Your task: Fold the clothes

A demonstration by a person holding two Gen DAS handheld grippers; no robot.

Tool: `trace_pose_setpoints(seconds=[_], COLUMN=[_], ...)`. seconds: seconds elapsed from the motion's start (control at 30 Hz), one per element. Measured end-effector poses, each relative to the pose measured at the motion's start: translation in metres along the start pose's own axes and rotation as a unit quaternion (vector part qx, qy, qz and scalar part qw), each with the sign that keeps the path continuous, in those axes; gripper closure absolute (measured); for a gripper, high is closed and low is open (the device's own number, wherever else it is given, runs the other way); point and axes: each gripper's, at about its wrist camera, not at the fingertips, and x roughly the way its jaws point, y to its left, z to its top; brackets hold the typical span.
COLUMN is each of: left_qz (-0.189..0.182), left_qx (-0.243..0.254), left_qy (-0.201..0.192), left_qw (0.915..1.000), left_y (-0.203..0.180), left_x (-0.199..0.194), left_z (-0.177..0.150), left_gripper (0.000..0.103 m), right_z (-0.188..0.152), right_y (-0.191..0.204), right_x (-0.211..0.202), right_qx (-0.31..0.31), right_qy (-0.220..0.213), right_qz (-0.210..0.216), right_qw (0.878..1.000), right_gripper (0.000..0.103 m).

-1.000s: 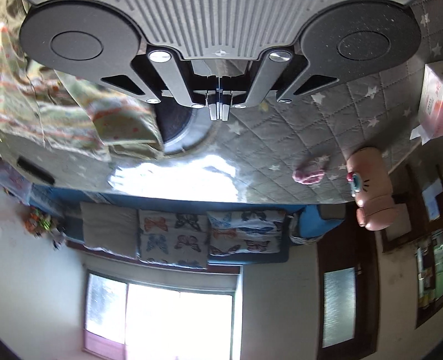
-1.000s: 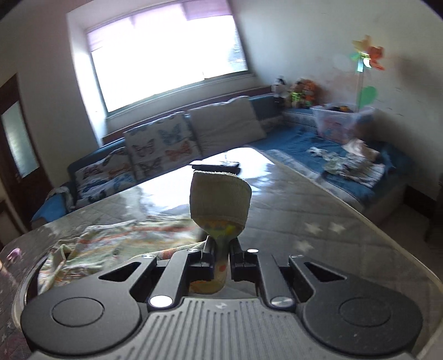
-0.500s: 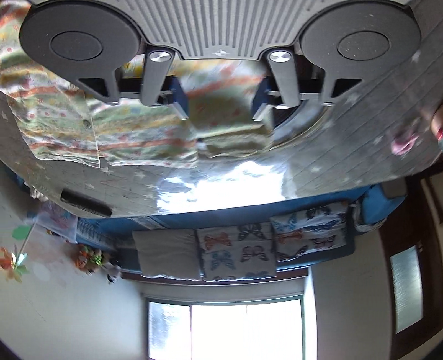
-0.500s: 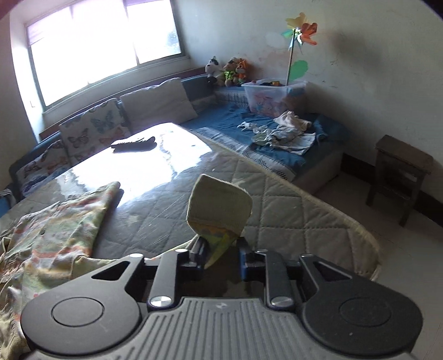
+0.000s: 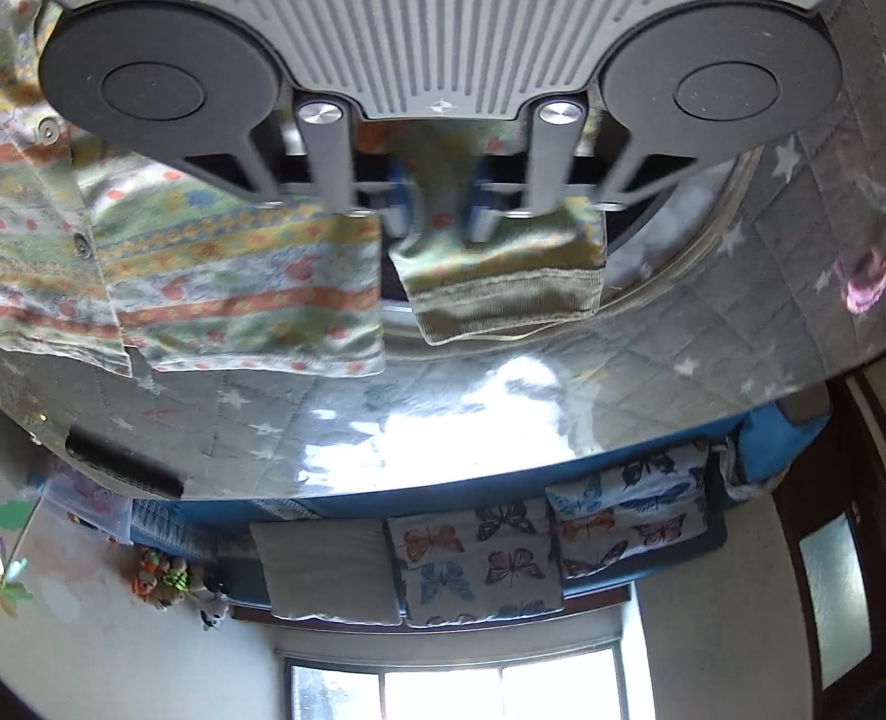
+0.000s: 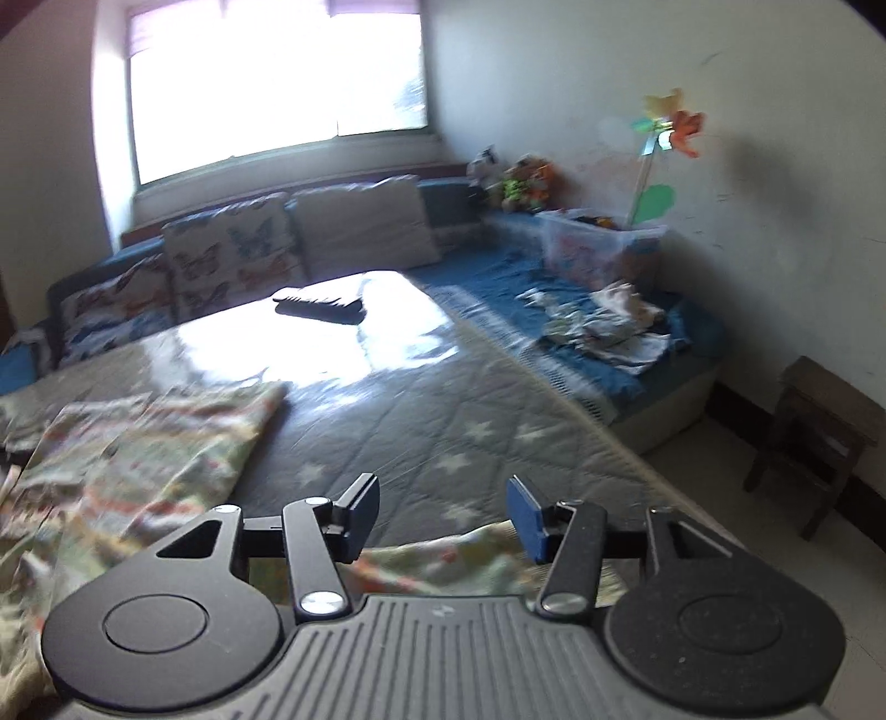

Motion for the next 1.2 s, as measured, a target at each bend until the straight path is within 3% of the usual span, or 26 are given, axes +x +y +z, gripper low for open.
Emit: trace_pose_setpoints(seconds=[0.13, 0.33, 0.53, 0.73, 0.87, 1.03, 1.2], left_qz=[0.021, 0.056, 0.087, 0.122, 0.136, 0.138, 0.189], left_qx=[-0.026, -0.077, -0.132, -0.169, -0.186, -0.199, -0.217], left_qy=[-0.020, -0.055, -0.065, -0.080, -0.074, -0.040, -0.012], left_qw=[0.9992, 0.9940, 0.9854, 0.9748, 0.9702, 0.9693, 0.9577], left_y=[0.023, 0.064, 0.109, 0.135, 0.148, 0.159, 0.176], left_x=[-0.023, -0.071, -0.112, -0.152, -0.180, -0.194, -0.192], left_z=[-0.007, -0.026, -0.059, -0.095, -0.125, -0.151, -0.167], left_gripper=[0.097, 0.098, 0.098, 0.099, 0.098, 0.094, 0.093], right_z=[-0.014, -0.029, -0.039, -0.037, -0.034, -0.032, -0.037], right_y=[0.023, 0.047, 0.075, 0.101, 0.115, 0.115, 0.093], right_x=[0.014, 0.022, 0.026, 0.033, 0.042, 0.044, 0.033], right_qx=[-0.018, -0.030, -0.077, -0.115, -0.139, -0.152, -0.136], right_qy=[0.034, 0.056, 0.041, 0.033, 0.026, 0.033, 0.036], right_qz=[0.035, 0.057, 0.062, 0.104, 0.123, 0.137, 0.123], right_qw=[0.999, 0.996, 0.994, 0.987, 0.982, 0.978, 0.982], right_gripper=[0.049, 0.047, 0.036, 0.035, 0.033, 0.033, 0.033])
